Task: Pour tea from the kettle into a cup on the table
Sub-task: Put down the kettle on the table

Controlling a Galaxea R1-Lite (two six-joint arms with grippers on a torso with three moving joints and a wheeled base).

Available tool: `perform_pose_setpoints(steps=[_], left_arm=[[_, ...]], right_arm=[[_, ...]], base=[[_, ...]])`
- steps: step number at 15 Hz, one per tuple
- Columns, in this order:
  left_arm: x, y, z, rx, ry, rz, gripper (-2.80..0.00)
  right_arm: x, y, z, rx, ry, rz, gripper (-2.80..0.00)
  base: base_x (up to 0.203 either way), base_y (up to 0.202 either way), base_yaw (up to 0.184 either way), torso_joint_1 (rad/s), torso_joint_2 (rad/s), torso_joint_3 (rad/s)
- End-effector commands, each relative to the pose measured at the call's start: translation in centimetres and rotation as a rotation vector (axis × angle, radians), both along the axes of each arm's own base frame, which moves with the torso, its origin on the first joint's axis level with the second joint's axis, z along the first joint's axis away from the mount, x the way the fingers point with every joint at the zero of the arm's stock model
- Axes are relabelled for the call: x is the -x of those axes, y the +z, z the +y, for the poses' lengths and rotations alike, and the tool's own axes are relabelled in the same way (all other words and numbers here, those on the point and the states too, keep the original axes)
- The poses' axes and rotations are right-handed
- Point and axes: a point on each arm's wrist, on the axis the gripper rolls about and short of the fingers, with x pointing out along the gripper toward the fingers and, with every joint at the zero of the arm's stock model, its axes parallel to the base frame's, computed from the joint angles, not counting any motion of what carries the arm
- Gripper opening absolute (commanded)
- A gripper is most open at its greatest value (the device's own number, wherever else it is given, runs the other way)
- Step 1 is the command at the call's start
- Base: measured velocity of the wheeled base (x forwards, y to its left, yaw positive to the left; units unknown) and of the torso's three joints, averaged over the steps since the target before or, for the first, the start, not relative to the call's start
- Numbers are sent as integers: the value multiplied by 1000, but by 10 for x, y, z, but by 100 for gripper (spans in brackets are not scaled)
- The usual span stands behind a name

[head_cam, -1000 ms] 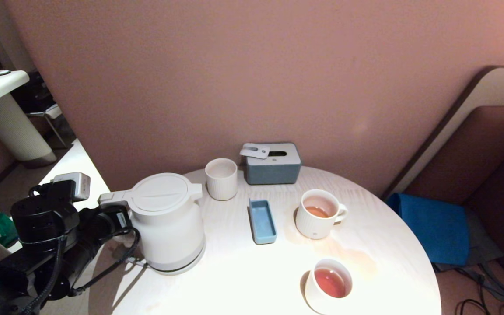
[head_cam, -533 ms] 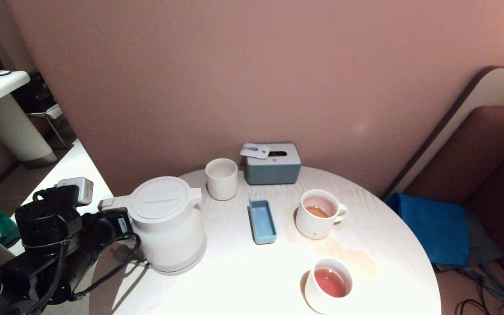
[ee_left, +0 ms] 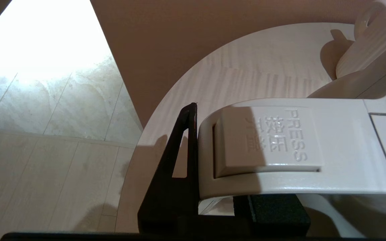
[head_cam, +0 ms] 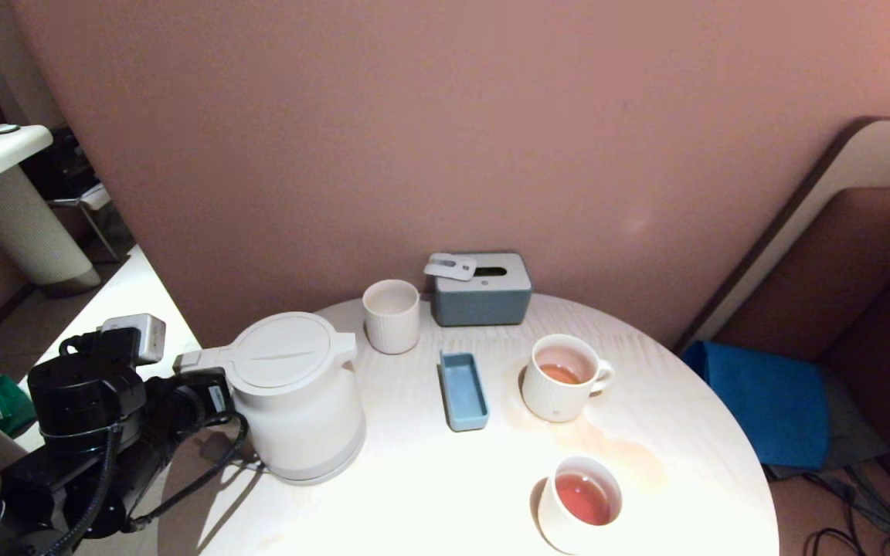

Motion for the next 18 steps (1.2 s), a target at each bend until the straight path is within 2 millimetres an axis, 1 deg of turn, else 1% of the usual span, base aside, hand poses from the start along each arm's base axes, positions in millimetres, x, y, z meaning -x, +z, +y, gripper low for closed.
perform_pose_setpoints(steps=[1,2,8,11,12,15,18], left_arm=[[-1,0,0,0,2,-4,-196],[0,0,0,2,3,-5,0],[2,5,0,7,3,-26,0],[10,22,2,26,-24,-88,0],[13,24,2,29,-47,-92,0],[10,11,1,-16,-53,-37,0],[11,12,2,-16,-51,-40,0]], right_arm=[[0,0,0,0,1,1,-280],[0,0,0,0,1,1,-280],[0,0,0,0,1,1,-280],[0,0,0,0,1,1,-280],[0,0,0,0,1,1,-280],[0,0,0,0,1,1,-280],[0,0,0,0,1,1,-280]], base=[[0,0,0,0,0,0],[0,0,0,0,0,0],[0,0,0,0,0,0],[0,0,0,0,0,0],[0,0,0,0,0,0],[0,0,0,0,0,0],[0,0,0,0,0,0]])
